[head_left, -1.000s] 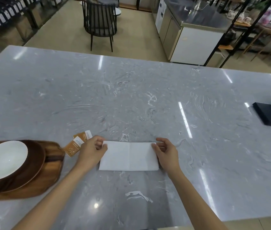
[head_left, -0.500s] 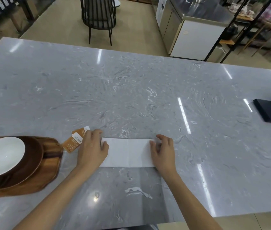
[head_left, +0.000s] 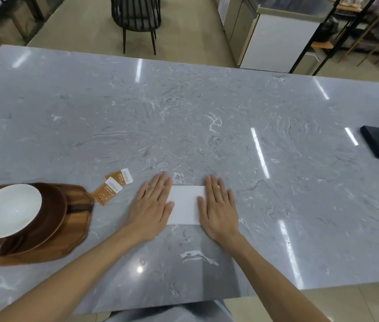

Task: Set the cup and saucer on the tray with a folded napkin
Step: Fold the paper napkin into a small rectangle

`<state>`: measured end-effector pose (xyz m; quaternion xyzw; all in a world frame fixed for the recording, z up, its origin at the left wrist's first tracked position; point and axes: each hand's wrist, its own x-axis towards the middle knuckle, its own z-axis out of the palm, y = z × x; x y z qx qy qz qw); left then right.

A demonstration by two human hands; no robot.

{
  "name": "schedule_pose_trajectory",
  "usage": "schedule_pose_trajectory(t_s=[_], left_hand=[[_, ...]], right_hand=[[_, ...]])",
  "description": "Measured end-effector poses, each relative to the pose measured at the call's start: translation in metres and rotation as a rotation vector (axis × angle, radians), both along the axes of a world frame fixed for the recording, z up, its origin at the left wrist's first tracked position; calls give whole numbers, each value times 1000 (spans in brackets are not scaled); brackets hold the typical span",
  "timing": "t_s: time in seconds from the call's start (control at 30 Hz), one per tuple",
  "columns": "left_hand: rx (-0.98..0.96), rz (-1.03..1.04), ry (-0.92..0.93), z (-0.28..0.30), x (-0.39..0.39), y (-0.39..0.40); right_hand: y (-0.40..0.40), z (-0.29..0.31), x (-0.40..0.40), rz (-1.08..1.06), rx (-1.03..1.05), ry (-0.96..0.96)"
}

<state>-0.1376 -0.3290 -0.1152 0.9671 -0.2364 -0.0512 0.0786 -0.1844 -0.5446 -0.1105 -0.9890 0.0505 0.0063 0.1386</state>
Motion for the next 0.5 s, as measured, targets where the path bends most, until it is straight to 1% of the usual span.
schedule_pose_trajectory(t_s=[0.1, 0.23, 0.5], left_hand=[[-12, -1, 12, 3, -5, 6], [-2, -7, 30, 12, -14, 9], [-8, 72, 86, 9, -50, 6]], right_hand=[[-7, -1, 3, 53, 6, 24], [-22, 0, 14, 182, -2, 55], [-60, 7, 74, 588, -96, 77]])
